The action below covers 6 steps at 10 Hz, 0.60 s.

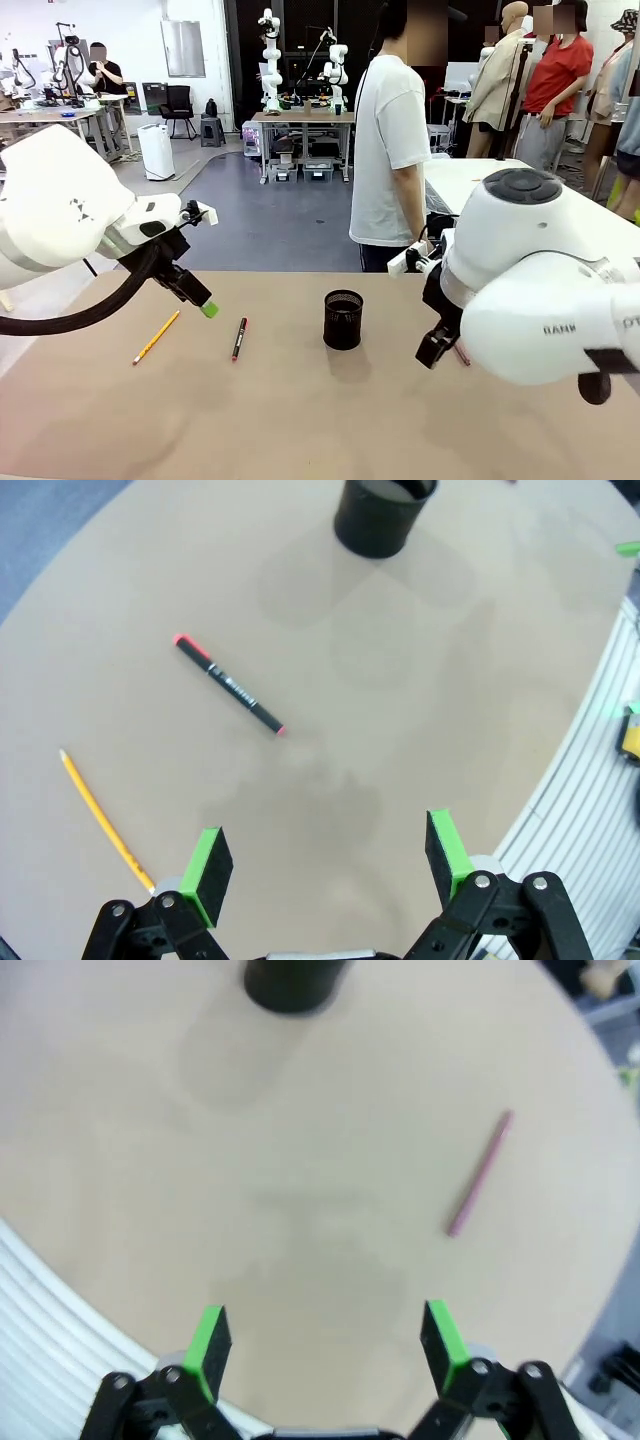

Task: Place the pens into the pen holder.
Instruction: Pick up a writing instrument from the table and place it into the Pen holder.

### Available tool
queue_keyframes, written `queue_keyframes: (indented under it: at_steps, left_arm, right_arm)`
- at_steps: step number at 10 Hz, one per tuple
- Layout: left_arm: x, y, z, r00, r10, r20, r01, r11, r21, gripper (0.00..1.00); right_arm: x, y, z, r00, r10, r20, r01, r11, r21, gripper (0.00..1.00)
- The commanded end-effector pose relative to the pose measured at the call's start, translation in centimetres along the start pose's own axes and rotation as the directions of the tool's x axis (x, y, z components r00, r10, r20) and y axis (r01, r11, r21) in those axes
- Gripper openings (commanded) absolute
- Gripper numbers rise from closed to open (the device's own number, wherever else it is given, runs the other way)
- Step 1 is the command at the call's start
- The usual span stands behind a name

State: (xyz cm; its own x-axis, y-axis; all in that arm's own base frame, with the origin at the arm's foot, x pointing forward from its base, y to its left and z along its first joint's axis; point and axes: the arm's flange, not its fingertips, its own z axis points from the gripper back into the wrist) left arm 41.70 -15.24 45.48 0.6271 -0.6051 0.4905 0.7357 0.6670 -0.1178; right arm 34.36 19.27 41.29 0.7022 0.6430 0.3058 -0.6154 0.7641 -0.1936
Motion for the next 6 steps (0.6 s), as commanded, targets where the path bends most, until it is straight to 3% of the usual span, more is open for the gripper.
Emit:
queue_keyframes:
  at_steps: [1, 4, 6]
  left_arm:
    - [0.0, 0.7, 1.3, 0.997, -0.045, 0.065, 0.051, 0.994, -0.099, 1.00]
    - [0.9, 0.8, 5.1, 0.970, -0.132, 0.205, 0.186, 0.944, -0.271, 1.00]
    - [1.3, 1.4, 8.1, 0.949, -0.214, 0.230, 0.268, 0.933, -0.239, 1.00]
  right_arm:
    - [0.4, -1.1, 2.1, 0.996, -0.022, 0.087, 0.007, 0.984, 0.176, 1.00]
    - [1.0, -2.8, 6.0, 0.986, -0.017, 0.167, -0.017, 0.979, 0.203, 1.00]
    - [1.2, -4.2, 9.0, 0.979, 0.030, 0.200, -0.080, 0.966, 0.246, 1.00]
